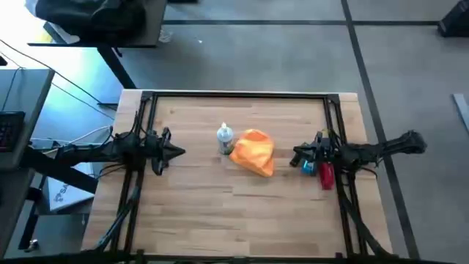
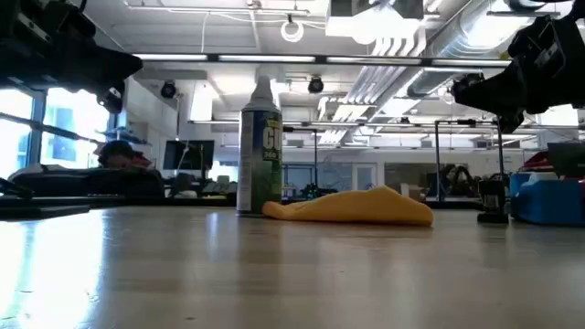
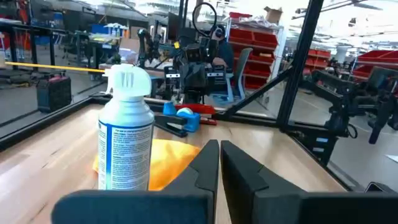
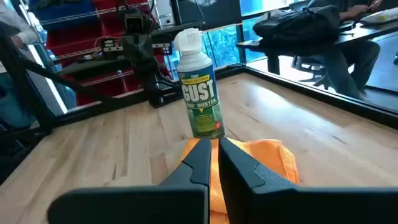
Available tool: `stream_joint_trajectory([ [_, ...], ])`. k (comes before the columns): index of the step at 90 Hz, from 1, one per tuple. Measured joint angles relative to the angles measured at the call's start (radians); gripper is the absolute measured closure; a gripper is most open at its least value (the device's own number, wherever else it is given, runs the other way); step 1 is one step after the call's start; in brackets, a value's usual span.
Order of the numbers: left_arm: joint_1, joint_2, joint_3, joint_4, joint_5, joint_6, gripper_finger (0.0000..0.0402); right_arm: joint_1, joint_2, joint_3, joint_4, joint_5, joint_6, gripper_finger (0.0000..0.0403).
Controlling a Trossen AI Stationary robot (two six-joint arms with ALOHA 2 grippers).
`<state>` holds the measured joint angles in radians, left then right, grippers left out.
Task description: Apply microfiber cloth
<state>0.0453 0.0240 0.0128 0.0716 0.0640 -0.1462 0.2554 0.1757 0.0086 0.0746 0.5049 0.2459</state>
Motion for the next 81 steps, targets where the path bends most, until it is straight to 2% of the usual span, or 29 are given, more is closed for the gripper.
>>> stream_joint_trajectory([
  [52,0.0,0.0,0.0,0.003,0.0,-0.008,0.0402,0.0,0.0,0.0,0.0,0.0,0.0,0.0402],
  [66,0.0,0.0,0.0,0.029,0.002,-0.269,0.0402,0.0,0.0,0.0,0.0,0.0,0.0,0.0402],
  [81,0.0,0.0,0.0,0.13,-0.059,-0.499,0.0402,0.0,0.0,0.0,0.0,0.0,0.0,0.0402],
])
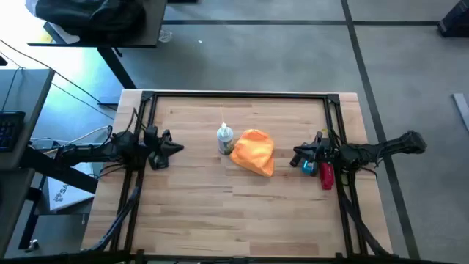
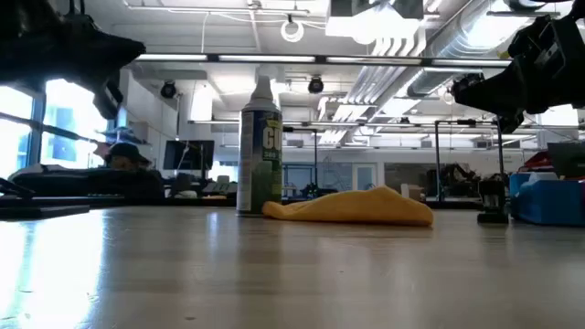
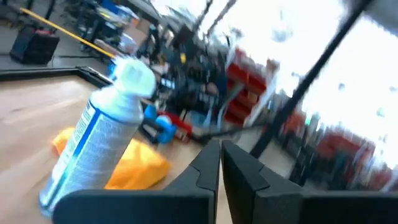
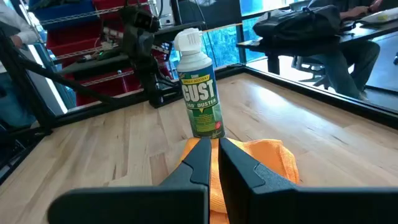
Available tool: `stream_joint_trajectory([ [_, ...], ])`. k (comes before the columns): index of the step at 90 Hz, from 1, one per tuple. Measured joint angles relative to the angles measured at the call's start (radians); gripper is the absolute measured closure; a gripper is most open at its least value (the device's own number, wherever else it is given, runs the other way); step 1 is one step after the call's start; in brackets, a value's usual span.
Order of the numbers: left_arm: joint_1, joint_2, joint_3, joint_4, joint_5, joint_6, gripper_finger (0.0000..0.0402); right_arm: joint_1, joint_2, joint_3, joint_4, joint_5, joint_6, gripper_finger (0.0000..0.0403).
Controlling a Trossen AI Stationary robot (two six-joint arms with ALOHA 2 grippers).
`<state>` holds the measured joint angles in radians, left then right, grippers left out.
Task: Apply microfiber cloth
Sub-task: Spray the black cellphone using the spray bottle
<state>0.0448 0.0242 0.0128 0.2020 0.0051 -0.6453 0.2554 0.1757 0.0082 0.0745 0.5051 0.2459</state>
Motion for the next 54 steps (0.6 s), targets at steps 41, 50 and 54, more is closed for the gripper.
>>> stream_joint_trajectory([
  [41,-0.462,0.307,0.0,0.535,-0.329,0.112,0.0402,0.0,0.0,0.0,0.0,0.0,0.0,0.0402],
  [50,-0.56,0.452,0.0,0.533,-0.564,0.079,0.0402,0.0,0.0,0.0,0.0,0.0,0.0,0.0402],
  [54,-0.591,0.517,0.0,0.536,-0.657,0.049,0.0402,0.0,0.0,0.0,0.0,0.0,0.0,0.0402],
])
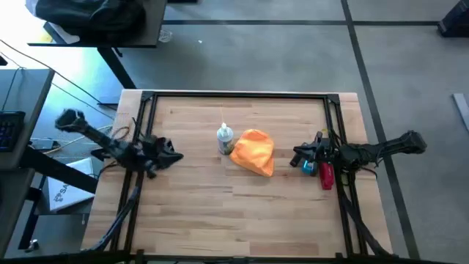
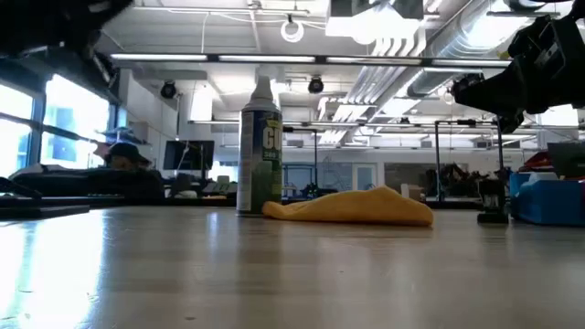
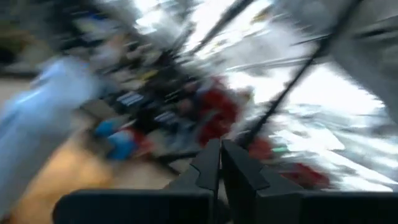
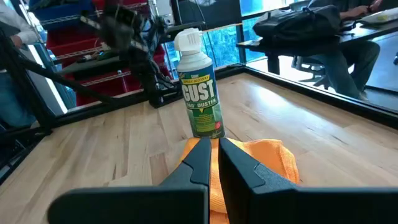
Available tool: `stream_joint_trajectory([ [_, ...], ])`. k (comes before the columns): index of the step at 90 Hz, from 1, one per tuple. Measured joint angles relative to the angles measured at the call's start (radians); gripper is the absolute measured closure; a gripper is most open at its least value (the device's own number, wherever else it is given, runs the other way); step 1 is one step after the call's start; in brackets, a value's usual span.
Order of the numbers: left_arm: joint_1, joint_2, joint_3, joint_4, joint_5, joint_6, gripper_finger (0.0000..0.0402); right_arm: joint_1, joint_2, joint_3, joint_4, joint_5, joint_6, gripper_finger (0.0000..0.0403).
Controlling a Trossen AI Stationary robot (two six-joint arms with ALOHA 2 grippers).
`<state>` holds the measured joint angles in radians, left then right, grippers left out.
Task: Apply microfiber cloth
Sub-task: Spray the black cellphone using the spray bottle
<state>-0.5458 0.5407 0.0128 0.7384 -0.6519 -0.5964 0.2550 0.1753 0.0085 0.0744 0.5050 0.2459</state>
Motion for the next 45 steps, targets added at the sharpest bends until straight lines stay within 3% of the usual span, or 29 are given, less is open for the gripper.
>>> stream_joint_trajectory([
  [9,-0.042,0.115,0.004,0.016,-0.174,-0.07,0.0402,0.0,0.0,0.0,0.0,0.0,0.0,0.0402],
  [15,-0.055,0.176,0.027,0.017,-0.232,-0.094,0.0402,0.0,0.0,0.0,0.0,0.0,0.0,0.0402],
  [34,-0.096,0.333,0.211,0.0,-0.249,0.059,0.0402,0.0,0.0,0.0,0.0,0.0,0.0,0.0402],
  [45,-0.118,0.39,0.356,-0.18,-0.263,0.143,0.0402,0.0,0.0,0.0,0.0,0.0,0.0,0.0402],
])
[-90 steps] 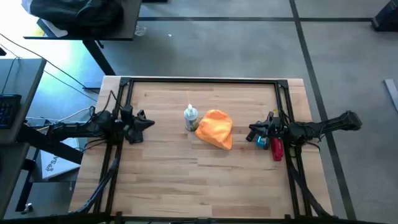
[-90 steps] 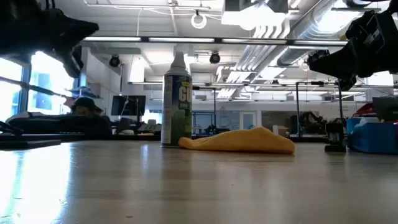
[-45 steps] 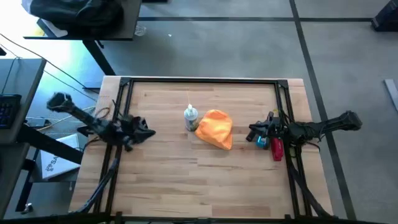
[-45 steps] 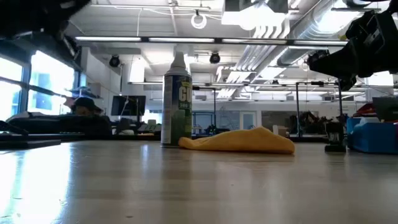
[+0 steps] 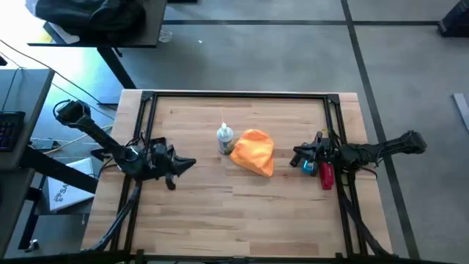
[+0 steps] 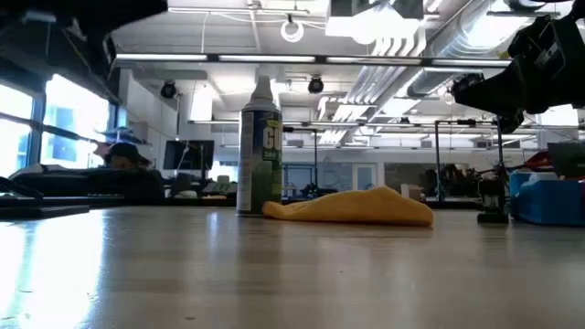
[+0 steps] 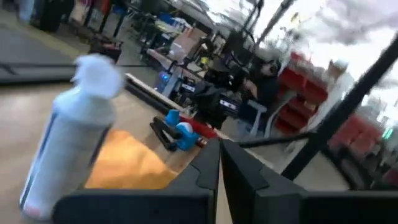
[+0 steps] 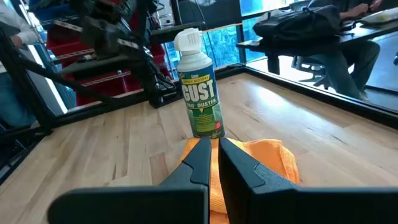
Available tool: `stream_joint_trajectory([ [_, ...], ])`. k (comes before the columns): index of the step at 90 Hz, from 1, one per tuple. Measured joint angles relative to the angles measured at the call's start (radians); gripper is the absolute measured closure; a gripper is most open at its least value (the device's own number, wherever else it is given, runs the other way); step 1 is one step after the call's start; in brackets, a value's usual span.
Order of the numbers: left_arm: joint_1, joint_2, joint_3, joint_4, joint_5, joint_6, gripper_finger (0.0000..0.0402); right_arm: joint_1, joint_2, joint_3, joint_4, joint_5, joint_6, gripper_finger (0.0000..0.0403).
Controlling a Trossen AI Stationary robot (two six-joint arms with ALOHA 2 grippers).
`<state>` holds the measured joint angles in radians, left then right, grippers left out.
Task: Apply microfiber cloth
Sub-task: Spray the black cellphone using the spray bottle
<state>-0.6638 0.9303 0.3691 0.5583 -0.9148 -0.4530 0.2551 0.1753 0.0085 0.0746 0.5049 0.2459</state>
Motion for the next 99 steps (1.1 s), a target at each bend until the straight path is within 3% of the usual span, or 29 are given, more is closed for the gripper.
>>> stream_joint_trajectory([
  [8,-0.002,0.015,0.107,-0.266,-0.038,-0.05,0.0402,0.0,0.0,0.0,0.0,0.0,0.0,0.0402],
  [20,0.033,0.017,0.251,-0.751,-0.029,-0.252,0.0402,0.0,0.0,0.0,0.0,0.0,0.0,0.0402],
  [31,0.12,0.017,0.352,-1.176,0.106,-0.583,0.0402,0.0,0.0,0.0,0.0,0.0,0.0,0.0402],
  [40,0.203,0.02,0.38,-1.404,0.248,-0.804,0.0402,0.0,0.0,0.0,0.0,0.0,0.0,0.0402],
  [66,0.374,0.129,0.38,-1.653,0.548,-0.878,0.0402,0.0,0.0,0.0,0.0,0.0,0.0,0.0402],
  [99,0.61,0.248,0.38,-1.853,0.802,-0.704,0.0402,0.0,0.0,0.0,0.0,0.0,0.0,0.0402],
])
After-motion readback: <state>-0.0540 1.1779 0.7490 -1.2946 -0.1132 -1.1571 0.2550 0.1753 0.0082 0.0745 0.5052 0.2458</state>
